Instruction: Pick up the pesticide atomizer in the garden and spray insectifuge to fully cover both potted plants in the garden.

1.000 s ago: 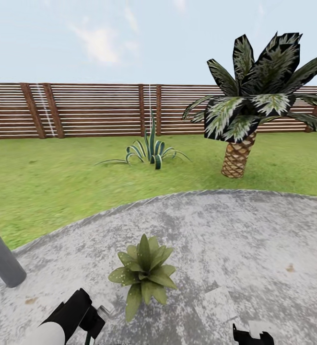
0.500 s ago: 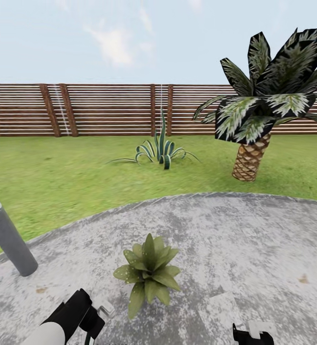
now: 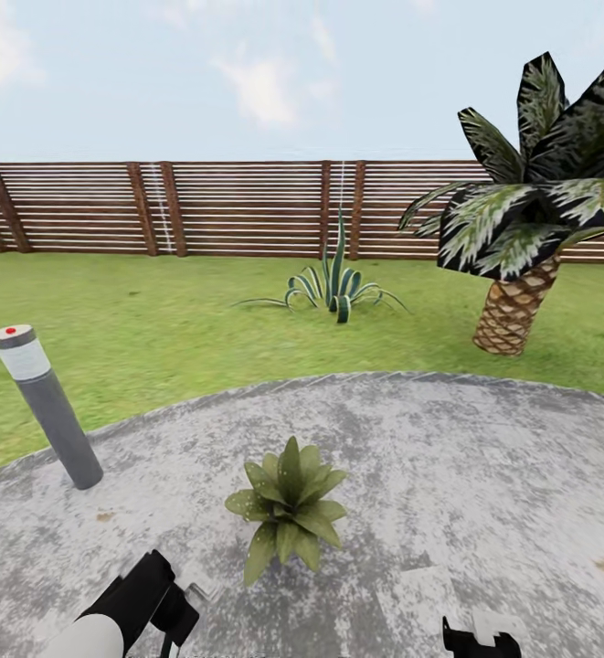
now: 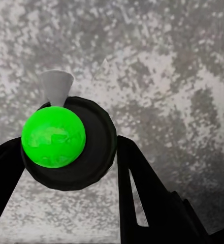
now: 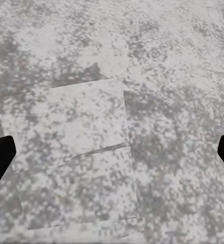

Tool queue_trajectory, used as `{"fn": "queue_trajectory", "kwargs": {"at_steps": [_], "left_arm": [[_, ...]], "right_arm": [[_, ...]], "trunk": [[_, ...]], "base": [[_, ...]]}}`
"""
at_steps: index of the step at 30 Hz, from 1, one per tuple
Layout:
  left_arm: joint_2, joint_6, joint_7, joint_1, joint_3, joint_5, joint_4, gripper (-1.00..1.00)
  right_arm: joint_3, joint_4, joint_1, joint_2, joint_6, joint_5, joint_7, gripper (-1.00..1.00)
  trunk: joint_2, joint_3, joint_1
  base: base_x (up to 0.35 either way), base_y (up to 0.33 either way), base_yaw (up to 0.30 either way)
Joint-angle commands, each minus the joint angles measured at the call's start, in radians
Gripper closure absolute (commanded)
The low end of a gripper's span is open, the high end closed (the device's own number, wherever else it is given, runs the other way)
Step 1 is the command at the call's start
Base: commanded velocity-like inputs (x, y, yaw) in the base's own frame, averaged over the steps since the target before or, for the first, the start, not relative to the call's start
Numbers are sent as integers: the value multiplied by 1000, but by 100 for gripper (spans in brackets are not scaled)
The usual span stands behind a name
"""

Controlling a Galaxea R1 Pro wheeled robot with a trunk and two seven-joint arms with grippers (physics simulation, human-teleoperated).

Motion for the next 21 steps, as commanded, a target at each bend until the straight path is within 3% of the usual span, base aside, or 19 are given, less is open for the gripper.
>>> {"fn": "queue_trajectory", "kwargs": {"at_steps": [1,9,18,21], "left_arm": [[-1,3,-8,0,10,-5,-2,100],[-2,3,-8,0,7,-1,-2,100],[-2,3,-9,0,6,-7,0,100],[-2,3,-8,0,5,-8,0,100]], "right_arm": [[-6,2,-1,-1,-4,10,-5,-100],[-6,2,-1,1,-4,10,-5,-100],[-6,2,-1,1,-4,10,-5,-100],[-6,2,-1,0,-4,10,-5,-100]], "trunk": [[-1,-1,0],[-1,-1,0],[-1,-1,0],[-1,-1,0]], "base": [[-3,-2,3],[5,-27,204],[69,-245,273],[11,-270,79]]}}
